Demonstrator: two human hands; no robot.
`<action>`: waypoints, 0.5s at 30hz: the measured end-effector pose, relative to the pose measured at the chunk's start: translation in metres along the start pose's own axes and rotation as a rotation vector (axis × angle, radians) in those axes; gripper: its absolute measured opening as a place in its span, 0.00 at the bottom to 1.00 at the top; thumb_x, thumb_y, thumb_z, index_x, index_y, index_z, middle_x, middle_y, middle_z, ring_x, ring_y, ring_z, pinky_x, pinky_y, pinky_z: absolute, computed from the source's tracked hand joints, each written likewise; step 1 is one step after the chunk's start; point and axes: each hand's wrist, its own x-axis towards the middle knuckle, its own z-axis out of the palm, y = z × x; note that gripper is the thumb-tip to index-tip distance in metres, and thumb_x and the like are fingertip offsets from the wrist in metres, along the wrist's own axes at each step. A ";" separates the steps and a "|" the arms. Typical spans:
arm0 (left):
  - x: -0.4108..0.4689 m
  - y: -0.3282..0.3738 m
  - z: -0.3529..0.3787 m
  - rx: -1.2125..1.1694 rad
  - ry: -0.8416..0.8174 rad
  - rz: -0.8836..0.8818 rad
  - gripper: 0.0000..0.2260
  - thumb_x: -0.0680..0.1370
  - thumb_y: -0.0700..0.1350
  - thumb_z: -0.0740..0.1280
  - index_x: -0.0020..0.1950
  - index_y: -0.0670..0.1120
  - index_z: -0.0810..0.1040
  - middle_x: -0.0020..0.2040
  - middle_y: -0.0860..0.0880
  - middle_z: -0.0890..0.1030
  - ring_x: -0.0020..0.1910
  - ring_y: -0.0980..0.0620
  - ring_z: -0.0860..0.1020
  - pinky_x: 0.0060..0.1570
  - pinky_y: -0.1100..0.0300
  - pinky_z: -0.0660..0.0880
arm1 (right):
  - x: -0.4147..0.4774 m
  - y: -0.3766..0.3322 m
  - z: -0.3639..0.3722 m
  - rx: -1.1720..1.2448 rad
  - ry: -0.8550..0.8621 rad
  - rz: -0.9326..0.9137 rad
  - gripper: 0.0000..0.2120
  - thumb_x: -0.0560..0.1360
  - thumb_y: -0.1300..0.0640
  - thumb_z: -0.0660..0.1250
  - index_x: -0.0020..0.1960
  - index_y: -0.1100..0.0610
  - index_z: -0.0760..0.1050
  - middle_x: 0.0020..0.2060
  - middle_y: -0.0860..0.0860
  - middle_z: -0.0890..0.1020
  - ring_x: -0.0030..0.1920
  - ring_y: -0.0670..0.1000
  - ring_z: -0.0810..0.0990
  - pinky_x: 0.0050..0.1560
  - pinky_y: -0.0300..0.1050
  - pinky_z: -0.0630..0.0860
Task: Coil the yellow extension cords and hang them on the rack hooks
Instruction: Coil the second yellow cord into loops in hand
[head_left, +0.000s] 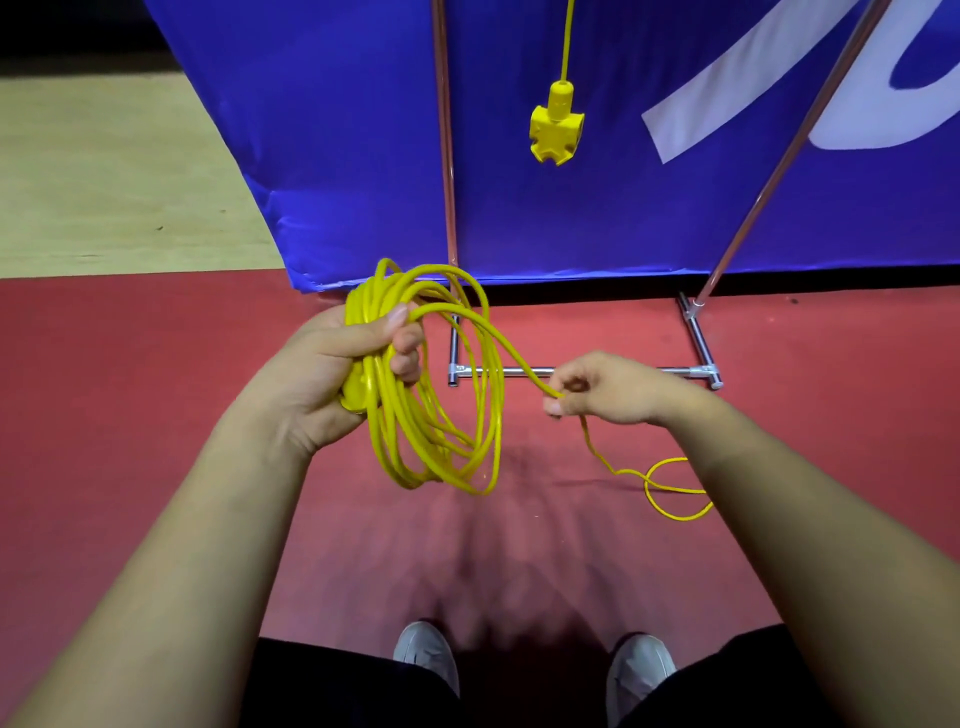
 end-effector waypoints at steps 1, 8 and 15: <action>0.000 0.002 -0.003 0.027 0.010 0.010 0.03 0.73 0.40 0.67 0.39 0.45 0.80 0.32 0.49 0.73 0.27 0.55 0.71 0.32 0.64 0.71 | 0.000 0.010 0.001 0.046 0.039 0.060 0.06 0.76 0.59 0.70 0.41 0.60 0.80 0.27 0.44 0.78 0.31 0.43 0.71 0.37 0.41 0.67; 0.000 -0.007 -0.001 0.205 0.050 -0.159 0.08 0.69 0.46 0.69 0.39 0.41 0.84 0.34 0.43 0.82 0.27 0.49 0.78 0.29 0.61 0.77 | 0.010 -0.007 -0.007 0.508 0.420 -0.027 0.03 0.75 0.65 0.70 0.46 0.58 0.79 0.29 0.55 0.78 0.27 0.46 0.72 0.30 0.37 0.70; 0.001 -0.010 0.003 0.153 -0.080 -0.247 0.15 0.62 0.47 0.78 0.43 0.41 0.82 0.33 0.46 0.79 0.27 0.51 0.77 0.28 0.61 0.75 | 0.008 -0.043 -0.006 0.444 0.436 -0.228 0.06 0.74 0.64 0.70 0.44 0.54 0.81 0.32 0.52 0.79 0.34 0.47 0.75 0.38 0.41 0.73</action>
